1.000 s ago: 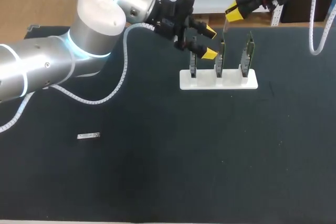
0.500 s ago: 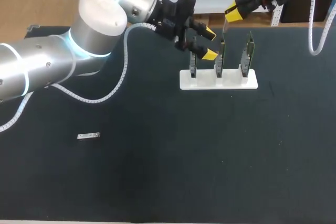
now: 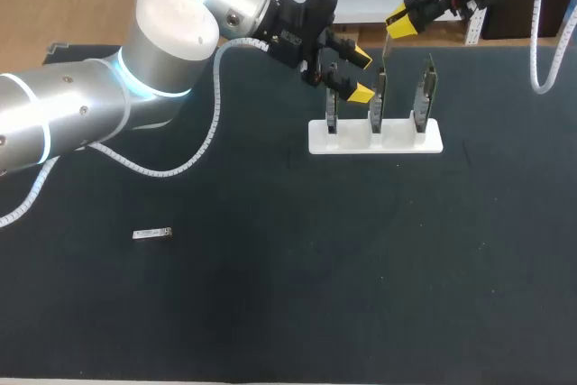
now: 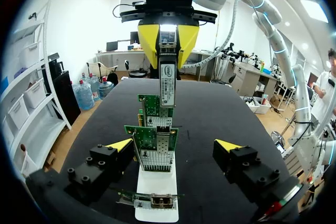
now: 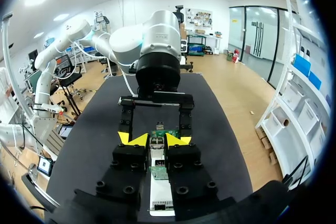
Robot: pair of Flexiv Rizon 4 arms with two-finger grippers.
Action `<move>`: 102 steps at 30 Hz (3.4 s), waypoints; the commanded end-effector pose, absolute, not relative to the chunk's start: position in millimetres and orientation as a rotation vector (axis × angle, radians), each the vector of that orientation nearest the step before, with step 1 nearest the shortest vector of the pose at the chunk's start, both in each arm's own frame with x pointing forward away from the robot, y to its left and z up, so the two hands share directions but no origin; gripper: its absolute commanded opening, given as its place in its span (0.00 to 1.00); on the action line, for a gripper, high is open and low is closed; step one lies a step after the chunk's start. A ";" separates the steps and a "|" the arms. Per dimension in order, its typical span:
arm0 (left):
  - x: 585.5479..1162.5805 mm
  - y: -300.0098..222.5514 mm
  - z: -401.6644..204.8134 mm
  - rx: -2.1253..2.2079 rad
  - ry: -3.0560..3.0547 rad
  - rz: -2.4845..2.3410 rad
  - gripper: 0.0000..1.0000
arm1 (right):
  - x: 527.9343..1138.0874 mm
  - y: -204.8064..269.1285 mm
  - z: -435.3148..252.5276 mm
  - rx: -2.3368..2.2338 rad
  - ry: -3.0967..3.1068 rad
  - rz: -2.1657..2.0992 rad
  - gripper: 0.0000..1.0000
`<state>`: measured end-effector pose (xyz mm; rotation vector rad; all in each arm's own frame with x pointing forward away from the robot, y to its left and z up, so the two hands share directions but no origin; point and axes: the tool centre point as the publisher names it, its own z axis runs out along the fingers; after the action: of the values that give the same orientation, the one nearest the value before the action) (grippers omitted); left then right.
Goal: Pick up the optical module with the left hand, and insert it into the network port with the right hand.
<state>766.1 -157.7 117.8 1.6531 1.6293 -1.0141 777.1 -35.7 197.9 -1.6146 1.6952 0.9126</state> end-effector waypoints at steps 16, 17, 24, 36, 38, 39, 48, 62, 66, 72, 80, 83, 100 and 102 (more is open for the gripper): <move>768.7 -158.5 118.0 1.659 1.632 -1.016 1.00 | 775.7 -31.0 189.1 -1.657 1.692 0.894 0.00; 768.7 -158.5 118.0 1.659 1.632 -1.016 1.00 | 775.5 -30.8 188.6 -1.659 1.692 0.892 0.00; 768.7 -158.5 118.0 1.659 1.632 -1.016 1.00 | 773.0 -30.7 183.8 -1.669 1.697 0.869 0.00; 768.7 -158.5 118.0 1.659 1.632 -1.016 1.00 | 773.4 -30.1 175.3 -1.676 1.709 0.856 0.00; 768.7 -158.5 118.0 1.659 1.632 -1.016 1.00 | 773.7 -29.5 174.6 -1.677 1.710 0.854 0.00; 768.7 -158.5 118.0 1.659 1.632 -1.016 1.00 | 773.8 -29.4 174.4 -1.679 1.709 0.854 0.00; 768.7 -158.5 118.0 1.659 1.632 -1.016 1.00 | 775.8 -29.1 171.6 -1.691 1.710 0.843 0.00; 768.7 -158.5 118.0 1.659 1.632 -1.016 1.00 | 775.7 -29.7 171.4 -1.701 1.725 0.808 0.00; 768.7 -158.5 118.0 1.659 1.632 -1.016 1.00 | 775.5 -30.0 169.7 -1.698 1.731 0.810 0.00; 768.7 -158.5 118.0 1.659 1.632 -1.016 1.00 | 774.9 -29.2 167.7 -1.699 1.736 0.813 0.00; 768.7 -158.5 118.0 1.659 1.632 -1.016 1.00 | 774.4 -30.3 165.6 -1.695 1.747 0.814 0.00; 768.7 -158.5 118.0 1.659 1.632 -1.016 1.00 | 774.3 -30.1 165.3 -1.695 1.747 0.815 0.00; 768.7 -158.5 118.0 1.659 1.632 -1.016 1.00 | 777.3 -30.6 172.4 -1.685 1.726 0.796 0.00; 768.7 -158.5 118.0 1.659 1.632 -1.016 1.00 | 777.4 -30.7 171.6 -1.685 1.728 0.797 0.00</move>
<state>766.2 -157.7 117.8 1.6533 1.6289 -1.0142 779.4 -30.5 172.4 -1.6890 1.7277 0.8017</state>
